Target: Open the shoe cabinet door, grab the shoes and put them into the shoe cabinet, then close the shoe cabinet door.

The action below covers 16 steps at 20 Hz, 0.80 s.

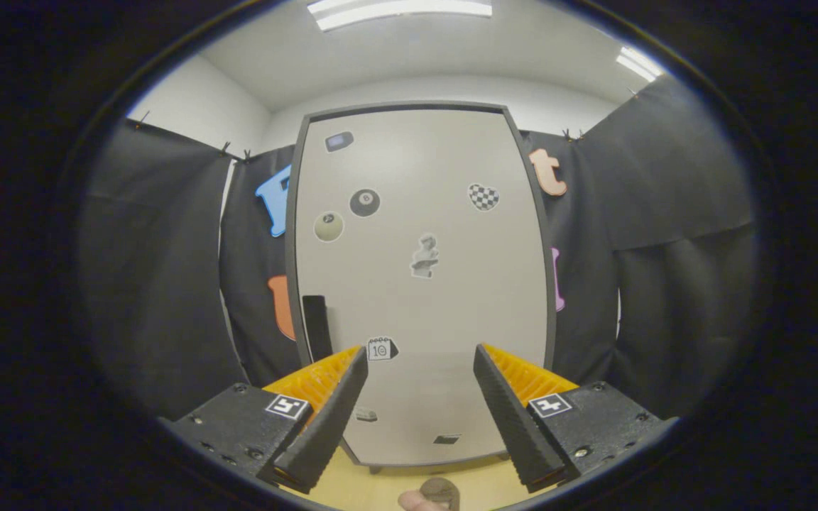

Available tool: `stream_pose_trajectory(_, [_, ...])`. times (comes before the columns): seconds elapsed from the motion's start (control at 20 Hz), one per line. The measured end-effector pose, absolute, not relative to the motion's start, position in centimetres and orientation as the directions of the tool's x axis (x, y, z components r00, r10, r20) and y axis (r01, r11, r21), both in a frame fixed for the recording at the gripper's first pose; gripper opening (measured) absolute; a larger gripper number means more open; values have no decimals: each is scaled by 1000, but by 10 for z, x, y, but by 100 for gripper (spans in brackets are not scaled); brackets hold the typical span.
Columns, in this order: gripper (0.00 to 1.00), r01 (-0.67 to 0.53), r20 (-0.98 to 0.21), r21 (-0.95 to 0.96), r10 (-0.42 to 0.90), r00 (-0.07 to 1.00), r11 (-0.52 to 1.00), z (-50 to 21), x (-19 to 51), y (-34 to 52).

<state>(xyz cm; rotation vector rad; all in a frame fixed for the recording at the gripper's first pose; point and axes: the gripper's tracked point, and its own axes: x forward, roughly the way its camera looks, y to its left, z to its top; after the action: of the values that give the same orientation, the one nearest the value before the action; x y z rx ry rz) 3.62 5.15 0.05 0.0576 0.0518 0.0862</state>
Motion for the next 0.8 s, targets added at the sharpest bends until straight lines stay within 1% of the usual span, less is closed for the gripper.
stream_pose_trajectory(0.1, [98, -115, -49, 63, 118, 992, 991, 0, 47, 67])
stream_pose_trajectory(0.35, [98, -240, -32, 35, 241, 970, 970, 3, 83, 131])
stream_pose_trajectory(0.45, [98, -272, -62, 35, 274, 960, 962, -5, 102, 155])
stream_pose_trajectory(0.7, [98, -242, -97, 23, 244, 965, 970, -14, 141, 178])
stream_pose_trajectory(0.8, [95, -226, -114, -5, 224, 968, 974, -22, 147, 181])
